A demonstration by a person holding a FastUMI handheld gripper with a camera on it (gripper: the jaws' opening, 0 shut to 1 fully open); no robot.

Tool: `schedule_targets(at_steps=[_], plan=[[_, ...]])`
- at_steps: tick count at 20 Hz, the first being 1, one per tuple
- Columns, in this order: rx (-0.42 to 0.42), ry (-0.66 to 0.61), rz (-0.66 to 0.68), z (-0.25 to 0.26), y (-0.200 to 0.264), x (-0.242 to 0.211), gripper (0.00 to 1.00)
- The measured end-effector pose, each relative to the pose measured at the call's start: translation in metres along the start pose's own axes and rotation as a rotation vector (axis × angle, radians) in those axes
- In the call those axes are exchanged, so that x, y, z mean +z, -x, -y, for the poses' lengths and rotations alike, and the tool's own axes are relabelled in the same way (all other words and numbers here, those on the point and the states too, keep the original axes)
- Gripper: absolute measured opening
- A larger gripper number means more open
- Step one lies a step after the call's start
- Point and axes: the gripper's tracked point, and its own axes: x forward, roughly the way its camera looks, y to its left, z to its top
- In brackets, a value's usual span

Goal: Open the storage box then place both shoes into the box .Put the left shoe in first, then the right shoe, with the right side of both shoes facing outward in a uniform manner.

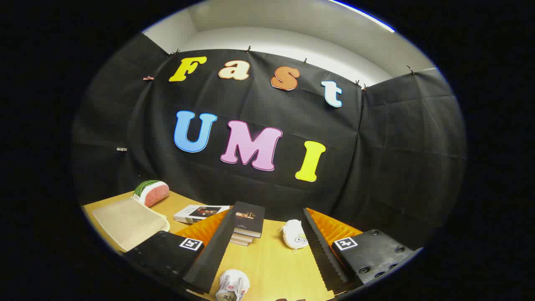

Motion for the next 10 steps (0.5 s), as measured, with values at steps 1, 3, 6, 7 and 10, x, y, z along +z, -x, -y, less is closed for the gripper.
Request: schedule_targets(at_steps=[1, 3, 6, 7, 10], plan=[[-0.001, -0.005, -0.006, -0.001, 0.0, -0.002, 0.98], [-0.002, -0.002, -0.019, -0.003, 0.0, -0.005, 0.97], [0.003, 0.0, -0.02, -0.007, -0.001, -0.005, 0.98], [0.005, -0.003, -0.022, -0.009, -0.002, -0.006, 0.98], [0.015, -0.01, -0.03, -0.019, -0.004, -0.009, 0.97]])
